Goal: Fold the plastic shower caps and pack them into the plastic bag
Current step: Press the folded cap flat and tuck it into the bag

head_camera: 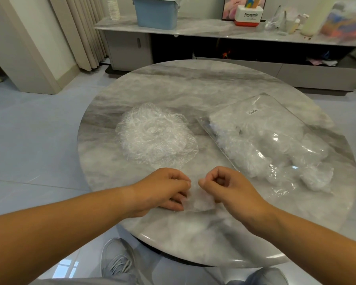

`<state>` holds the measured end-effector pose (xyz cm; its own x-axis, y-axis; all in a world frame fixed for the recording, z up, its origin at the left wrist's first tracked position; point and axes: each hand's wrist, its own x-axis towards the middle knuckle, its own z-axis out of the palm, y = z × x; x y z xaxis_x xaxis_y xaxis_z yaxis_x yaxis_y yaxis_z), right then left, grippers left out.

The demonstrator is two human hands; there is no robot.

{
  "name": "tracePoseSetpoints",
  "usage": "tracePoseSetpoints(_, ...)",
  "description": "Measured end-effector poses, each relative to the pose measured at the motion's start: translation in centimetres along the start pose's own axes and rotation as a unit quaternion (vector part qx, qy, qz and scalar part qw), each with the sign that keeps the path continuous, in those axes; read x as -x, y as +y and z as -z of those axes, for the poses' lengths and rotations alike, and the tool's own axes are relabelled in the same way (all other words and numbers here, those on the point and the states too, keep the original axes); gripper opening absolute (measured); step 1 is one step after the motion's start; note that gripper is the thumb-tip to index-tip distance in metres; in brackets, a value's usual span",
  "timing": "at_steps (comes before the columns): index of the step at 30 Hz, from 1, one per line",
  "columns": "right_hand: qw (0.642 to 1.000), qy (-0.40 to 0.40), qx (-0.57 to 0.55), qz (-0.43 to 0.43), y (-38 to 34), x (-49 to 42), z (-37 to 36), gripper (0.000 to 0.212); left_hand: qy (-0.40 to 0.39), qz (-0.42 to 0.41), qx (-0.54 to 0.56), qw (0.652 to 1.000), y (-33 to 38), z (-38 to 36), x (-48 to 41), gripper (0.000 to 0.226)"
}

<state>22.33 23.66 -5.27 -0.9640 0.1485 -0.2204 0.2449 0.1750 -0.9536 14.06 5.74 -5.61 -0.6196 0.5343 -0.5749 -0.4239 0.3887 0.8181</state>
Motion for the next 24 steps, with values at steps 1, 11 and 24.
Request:
tracePoseSetpoints(1,0.999,-0.017,-0.043,0.011,0.0,0.2,-0.2,0.016,-0.011,0.009,0.028,1.000,0.1,0.0,0.0,0.016)
tracePoseSetpoints(11,0.866,-0.186,0.385,0.261,3.0,1.1,0.6,0.047,-0.027,0.028,0.123,0.992,0.1,0.4,0.4,0.032)
tracePoseSetpoints(24,0.834,-0.202,0.453,0.243,3.2,0.9,0.6,0.052,0.105,-0.079,-0.223,0.966,2.4,1.5,0.7,0.030)
